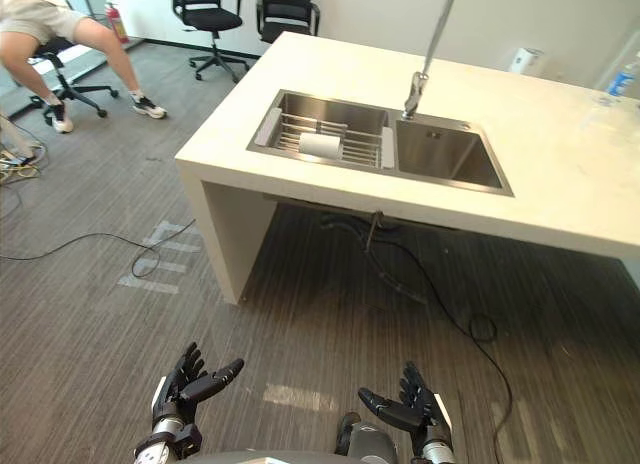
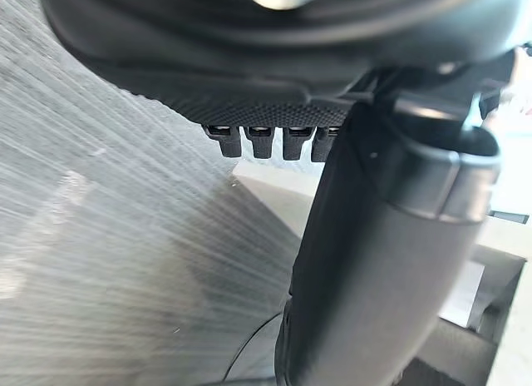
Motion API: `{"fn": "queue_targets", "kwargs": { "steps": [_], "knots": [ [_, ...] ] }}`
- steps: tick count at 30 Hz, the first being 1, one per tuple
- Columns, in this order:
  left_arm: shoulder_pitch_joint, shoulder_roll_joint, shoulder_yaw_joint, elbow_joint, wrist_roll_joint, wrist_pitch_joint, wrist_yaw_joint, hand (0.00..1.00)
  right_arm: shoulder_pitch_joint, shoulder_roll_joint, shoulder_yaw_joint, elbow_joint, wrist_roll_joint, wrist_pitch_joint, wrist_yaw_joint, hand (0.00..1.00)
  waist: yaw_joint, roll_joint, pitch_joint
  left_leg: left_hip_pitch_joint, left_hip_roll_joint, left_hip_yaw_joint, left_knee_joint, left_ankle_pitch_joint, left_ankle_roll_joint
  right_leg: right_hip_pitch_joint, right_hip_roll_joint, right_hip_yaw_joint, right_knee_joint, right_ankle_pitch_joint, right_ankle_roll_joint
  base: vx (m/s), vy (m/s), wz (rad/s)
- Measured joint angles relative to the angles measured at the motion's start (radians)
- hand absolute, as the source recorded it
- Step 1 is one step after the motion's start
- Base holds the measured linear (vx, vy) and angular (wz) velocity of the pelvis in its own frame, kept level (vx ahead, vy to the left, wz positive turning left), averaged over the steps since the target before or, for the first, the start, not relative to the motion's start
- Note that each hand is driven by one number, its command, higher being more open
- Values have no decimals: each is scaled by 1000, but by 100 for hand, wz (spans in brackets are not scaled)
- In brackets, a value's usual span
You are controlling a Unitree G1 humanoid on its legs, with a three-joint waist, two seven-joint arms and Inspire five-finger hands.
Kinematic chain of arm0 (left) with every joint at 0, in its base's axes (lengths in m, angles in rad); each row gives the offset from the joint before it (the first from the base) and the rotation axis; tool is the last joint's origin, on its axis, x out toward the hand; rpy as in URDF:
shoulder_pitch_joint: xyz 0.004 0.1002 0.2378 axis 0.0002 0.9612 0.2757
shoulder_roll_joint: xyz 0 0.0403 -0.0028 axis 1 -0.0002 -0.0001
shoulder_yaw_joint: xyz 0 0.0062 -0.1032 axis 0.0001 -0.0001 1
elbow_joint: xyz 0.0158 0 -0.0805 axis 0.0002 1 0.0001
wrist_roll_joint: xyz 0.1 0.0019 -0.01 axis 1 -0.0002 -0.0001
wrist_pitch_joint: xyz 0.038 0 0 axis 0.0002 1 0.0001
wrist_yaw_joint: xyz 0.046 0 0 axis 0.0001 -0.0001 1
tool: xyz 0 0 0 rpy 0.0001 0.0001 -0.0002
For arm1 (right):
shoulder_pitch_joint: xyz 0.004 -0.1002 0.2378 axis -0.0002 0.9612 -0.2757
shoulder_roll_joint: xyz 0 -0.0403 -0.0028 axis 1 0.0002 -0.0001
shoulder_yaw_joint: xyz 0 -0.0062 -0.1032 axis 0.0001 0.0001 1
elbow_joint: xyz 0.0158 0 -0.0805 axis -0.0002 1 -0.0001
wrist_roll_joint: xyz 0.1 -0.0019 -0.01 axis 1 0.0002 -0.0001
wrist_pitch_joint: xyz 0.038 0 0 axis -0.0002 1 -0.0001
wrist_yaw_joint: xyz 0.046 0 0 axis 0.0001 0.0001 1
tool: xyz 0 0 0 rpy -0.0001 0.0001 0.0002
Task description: Walk over to the sink, pick up the cup, carry it to the dishwasher, place the cup inside the dishwasher, then close the dishwasher door
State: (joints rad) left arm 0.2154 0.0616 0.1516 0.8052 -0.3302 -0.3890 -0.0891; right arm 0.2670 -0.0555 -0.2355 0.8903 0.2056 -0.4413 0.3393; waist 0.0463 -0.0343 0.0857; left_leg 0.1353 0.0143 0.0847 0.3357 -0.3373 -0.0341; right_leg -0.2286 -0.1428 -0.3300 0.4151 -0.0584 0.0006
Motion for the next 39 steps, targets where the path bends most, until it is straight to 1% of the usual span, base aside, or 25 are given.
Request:
{"fn": "queue_targets", "kwargs": {
  "steps": [1,2,3,4,5,6,8,9,12,13,14,15,16,17,19,22,26,27,28,29,31,32,34,37,39],
  "knots": [
    [4,-6,0,1,1,-7,0,100,-4,0,4,1,0,1,-2,100,2,10,-3,-11,15,0,42,0,0,16,12,-8,-3,-19,-4,612,-326,31],
    [10,-23,4,3,9,-21,0,100,-27,-2,6,-4,1,1,-1,100,7,27,-6,-64,48,6,183,2,-1,37,35,-14,-2,-55,-5,466,-249,-2],
    [10,-43,16,10,17,-31,0,100,-45,-10,6,-13,1,1,2,100,10,50,-6,-129,87,6,350,27,2,59,60,-21,-3,-83,-16,454,-229,-8],
    [10,-50,17,11,18,-32,1,100,-49,-13,6,-17,1,1,2,100,10,55,-8,-162,102,6,428,60,4,72,69,-23,-3,-97,-19,443,-175,-3],
    [8,-57,17,11,21,-34,1,100,-52,-17,6,-17,1,4,1,100,8,55,-8,-227,131,5,578,172,3,113,82,-28,-20,-118,-28,339,-113,3],
    [6,-58,15,11,28,-36,1,100,-50,-20,7,-16,2,5,0,100,8,51,-4,-262,148,7,644,202,3,139,88,-31,-36,-123,-32,394,-137,6],
    [-4,-57,-4,9,41,-50,8,100,-45,-28,4,-16,14,9,-3,100,13,40,2,-355,191,11,748,178,5,229,100,-31,-116,-128,-35,338,-118,0],
    [-7,-56,-9,3,48,-52,12,100,-43,-31,4,-17,22,9,-3,100,13,35,6,-372,193,15,733,166,4,248,97,-29,-136,-126,-32,314,-66,-7],
    [-8,-47,-52,-91,56,-53,45,100,-42,-39,5,-23,32,14,-10,100,16,27,20,-400,182,86,495,111,2,325,64,-7,-205,-117,-17,311,33,-15],
    [-8,-43,-62,-157,56,-54,62,100,-41,-38,9,-41,32,21,-16,100,21,26,29,-409,160,93,381,107,0,340,45,11,-214,-122,-11,277,164,-35],
    [-1,-30,-84,-258,59,-55,95,100,-36,-48,20,-69,30,22,-24,100,33,30,37,-433,125,83,279,115,-1,341,21,38,-207,-137,17,258,183,-43],
    [1,-22,-91,-309,63,-55,114,100,-33,-55,31,-83,29,22,-30,100,38,41,38,-439,111,74,225,142,1,341,14,51,-192,-150,38,287,258,-55],
    [15,-9,-92,-427,93,-56,157,100,-16,-77,56,-105,25,24,-36,100,50,71,35,-433,112,45,104,334,1,333,26,76,-149,-189,81,246,236,-38],
    [21,24,-88,-534,104,-57,195,100,-13,-72,71,-103,13,39,-46,100,49,77,29,-411,105,37,109,263,19,331,13,86,-94,-239,99,309,297,-21],
    [18,79,-79,-697,122,-52,238,100,-3,-48,89,-104,6,49,-59,100,48,25,21,-411,49,54,102,240,42,306,-41,129,-50,-276,95,258,234,11],
    [119,70,-78,-899,172,-4,313,100,14,-40,87,-113,6,77,-70,100,72,24,26,-402,15,66,136,162,63,316,-77,168,-16,-277,95,163,169,6],
    [133,78,-19,-1164,296,13,396,100,46,-9,88,-109,5,86,-68,100,84,14,13,-348,-8,71,128,120,80,246,-122,182,207,-218,149,163,90,2],
    [130,81,2,-1228,333,11,403,100,55,-4,84,-103,5,85,-62,100,83,12,6,-330,-11,78,109,119,81,200,-137,188,288,-176,154,204,72,-15],
    [130,81,2,-1233,336,10,404,100,56,-4,83,-101,5,84,-62,100,83,12,5,-328,-11,79,107,119,81,195,-138,188,295,-171,153,223,55,-15],
    [128,89,9,-1284,382,8,411,100,65,3,58,-58,-4,80,-51,100,79,14,-11,-287,-9,80,68,119,82,151,-153,180,388,-87,158,166,14,-8],
    [122,95,2,-1295,390,5,392,100,65,10,22,-16,-11,72,-33,100,72,27,-28,-244,12,78,35,120,89,129,-155,149,422,-128,137,203,-41,-10],
    [115,97,-5,-1293,390,8,376,100,66,10,18,-7,-11,63,-29,100,65,26,-37,-218,31,77,16,116,78,114,-148,105,403,-166,125,195,-90,-11],
    [99,103,-22,-1272,381,10,345,100,58,9,18,3,-11,49,-19,100,58,29,-38,-189,69,77,-11,115,50,88,-119,51,307,-186,113,173,-183,-8],
    [74,139,-59,-1196,376,22,292,100,51,7,41,20,-11,40,-5,100,27,6,-53,-210,91,56,24,96,-16,59,-72,54,24,-107,81,187,-270,10],
    [71,122,-105,-1149,369,40,259,100,44,-28,44,42,-5,47,9,100,23,40,-73,-218,129,47,48,91,-29,85,-32,37,-15,-111,77,234,-254,5]
  ]
}}
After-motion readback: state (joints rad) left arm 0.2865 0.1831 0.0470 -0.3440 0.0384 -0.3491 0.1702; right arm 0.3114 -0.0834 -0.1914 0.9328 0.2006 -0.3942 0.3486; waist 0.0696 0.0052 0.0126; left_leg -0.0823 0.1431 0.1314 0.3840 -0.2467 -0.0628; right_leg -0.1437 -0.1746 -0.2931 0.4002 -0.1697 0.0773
